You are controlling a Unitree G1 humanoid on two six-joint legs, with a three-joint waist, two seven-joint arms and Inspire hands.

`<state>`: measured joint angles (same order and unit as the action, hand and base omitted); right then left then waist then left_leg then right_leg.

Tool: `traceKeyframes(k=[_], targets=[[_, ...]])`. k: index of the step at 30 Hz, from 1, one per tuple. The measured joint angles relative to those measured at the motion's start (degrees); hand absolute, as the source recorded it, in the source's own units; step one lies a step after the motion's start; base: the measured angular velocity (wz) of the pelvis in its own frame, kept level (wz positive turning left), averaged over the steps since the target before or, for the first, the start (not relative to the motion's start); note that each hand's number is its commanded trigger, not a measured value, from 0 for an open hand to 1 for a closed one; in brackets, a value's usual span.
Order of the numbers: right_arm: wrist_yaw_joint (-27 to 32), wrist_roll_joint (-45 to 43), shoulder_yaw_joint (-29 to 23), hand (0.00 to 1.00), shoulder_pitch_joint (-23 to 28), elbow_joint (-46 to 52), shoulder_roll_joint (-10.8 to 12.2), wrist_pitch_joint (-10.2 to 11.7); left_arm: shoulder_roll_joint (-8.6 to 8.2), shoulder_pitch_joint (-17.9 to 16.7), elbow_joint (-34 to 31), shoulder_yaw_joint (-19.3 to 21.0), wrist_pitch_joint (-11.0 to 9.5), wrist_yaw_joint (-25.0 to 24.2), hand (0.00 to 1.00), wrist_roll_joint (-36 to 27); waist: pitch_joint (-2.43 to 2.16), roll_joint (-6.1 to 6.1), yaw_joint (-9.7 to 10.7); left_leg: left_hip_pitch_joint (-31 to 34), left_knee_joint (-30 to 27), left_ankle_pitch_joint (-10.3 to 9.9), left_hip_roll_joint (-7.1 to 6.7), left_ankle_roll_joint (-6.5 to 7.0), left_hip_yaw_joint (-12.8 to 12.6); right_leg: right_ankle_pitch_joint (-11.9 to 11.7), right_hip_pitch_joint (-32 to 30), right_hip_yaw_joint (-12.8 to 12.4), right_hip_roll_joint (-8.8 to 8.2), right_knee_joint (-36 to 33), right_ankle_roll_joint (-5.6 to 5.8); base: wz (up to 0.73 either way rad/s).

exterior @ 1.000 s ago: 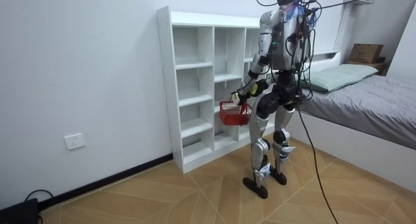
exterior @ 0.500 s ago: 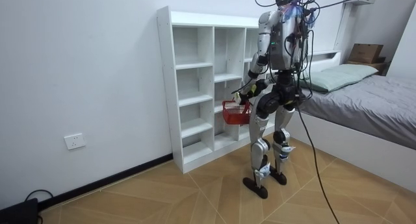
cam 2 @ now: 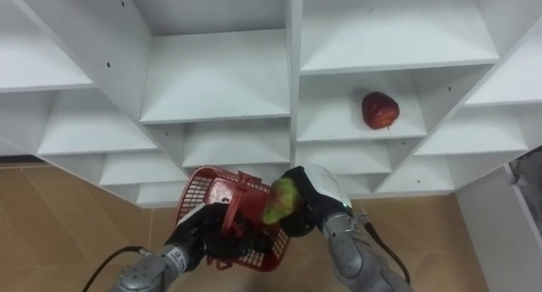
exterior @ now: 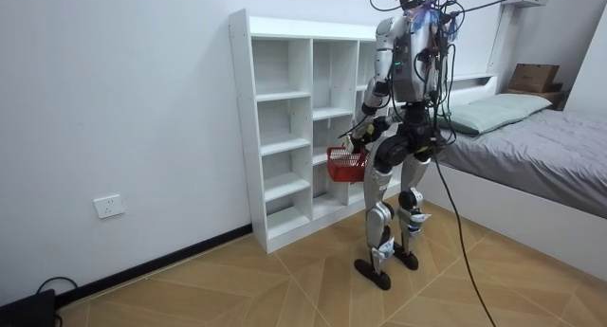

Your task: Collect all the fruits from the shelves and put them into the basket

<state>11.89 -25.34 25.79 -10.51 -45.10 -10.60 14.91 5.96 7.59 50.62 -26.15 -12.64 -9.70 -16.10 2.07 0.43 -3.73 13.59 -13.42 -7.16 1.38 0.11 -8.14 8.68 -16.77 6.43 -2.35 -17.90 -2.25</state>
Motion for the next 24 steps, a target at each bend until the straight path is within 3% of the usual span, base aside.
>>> traceKeyframes(k=[1,14,24], targets=[[0.0,-0.01,0.01,0.01,-0.11,-0.01,0.0,0.0,0.0,0.11,0.0,-0.05,0.0,0.0,1.0,0.0,0.0,0.01,-0.03,0.06,-0.01,0.0,0.0,0.0,0.0,0.0,-0.06,0.01,0.0,0.0,0.0,0.0],[0.05,-4.34,0.06,0.0,-0.85,-1.51,0.03,-0.83,0.48,0.48,-1.84,-1.04,0.01,-1.99,1.0,0.04,-0.07,0.13,-1.4,0.79,-0.12,0.0,0.01,0.0,-0.04,0.0,-0.73,0.0,0.0,0.0,-0.01,0.0],[0.43,-6.51,-0.05,0.0,-1.3,-4.49,1.96,-1.23,0.48,0.25,-4.12,-0.96,0.34,-3.49,1.0,0.05,-0.18,0.33,-1.29,1.18,-0.54,0.0,-0.04,0.0,-0.03,0.23,-1.42,-0.03,-0.16,-1.0,-0.09,0.0]])
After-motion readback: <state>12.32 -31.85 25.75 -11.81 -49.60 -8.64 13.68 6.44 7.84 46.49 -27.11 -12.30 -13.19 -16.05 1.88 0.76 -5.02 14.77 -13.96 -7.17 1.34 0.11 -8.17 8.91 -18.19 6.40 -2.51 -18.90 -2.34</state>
